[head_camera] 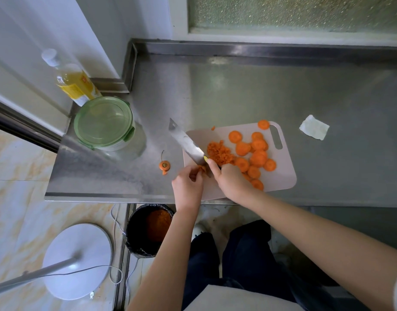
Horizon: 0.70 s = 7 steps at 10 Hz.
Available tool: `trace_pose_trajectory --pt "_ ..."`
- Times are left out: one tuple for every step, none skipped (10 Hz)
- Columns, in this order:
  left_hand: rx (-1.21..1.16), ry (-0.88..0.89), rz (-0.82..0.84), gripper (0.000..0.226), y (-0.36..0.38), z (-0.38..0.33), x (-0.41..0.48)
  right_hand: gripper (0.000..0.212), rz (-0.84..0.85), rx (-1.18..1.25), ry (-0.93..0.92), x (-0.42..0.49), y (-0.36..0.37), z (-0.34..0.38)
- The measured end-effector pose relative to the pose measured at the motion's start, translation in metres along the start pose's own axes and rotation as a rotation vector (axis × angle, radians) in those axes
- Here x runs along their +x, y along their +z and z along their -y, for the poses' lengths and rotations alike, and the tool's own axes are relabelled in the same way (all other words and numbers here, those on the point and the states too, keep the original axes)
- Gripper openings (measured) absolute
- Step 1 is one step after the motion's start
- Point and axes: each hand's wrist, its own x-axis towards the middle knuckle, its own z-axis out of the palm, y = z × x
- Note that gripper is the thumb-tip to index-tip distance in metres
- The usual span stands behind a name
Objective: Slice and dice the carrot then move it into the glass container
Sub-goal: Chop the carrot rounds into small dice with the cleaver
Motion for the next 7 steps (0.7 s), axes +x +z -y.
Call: trace_pose_trajectory --pt "0.013 0.025 -0.004 0.019 -0.001 -0.002 -0.003 0.060 -0.058 0.000 0.024 0.007 0.001 -0.004" --pt "0.014 0.027 0.008 0.022 0.000 -0.001 -0.001 0.065 -0.104 -0.002 0.046 0.011 0.001 -0.009" --pt "0.040 0.041 0.018 0.022 0.001 0.002 0.001 0.064 -0.114 0.003 0.031 0.008 -0.003 -0.012" --pt "0.069 0.037 0.037 0.019 0.000 0.005 0.003 0.064 -0.122 0.028 0.008 0.004 -0.007 -0.009" --pt "0.118 0.088 0.043 0.019 -0.002 0.009 0.003 0.064 -0.118 0.059 -0.005 0.001 -0.008 -0.007" --pt "0.113 0.138 0.037 0.020 -0.002 0.009 0.003 0.063 -0.101 0.045 -0.008 -0.003 -0.006 -0.006" --pt "0.080 0.135 0.010 0.018 -0.003 0.010 0.004 0.064 -0.092 0.064 -0.015 -0.005 -0.002 -0.009"
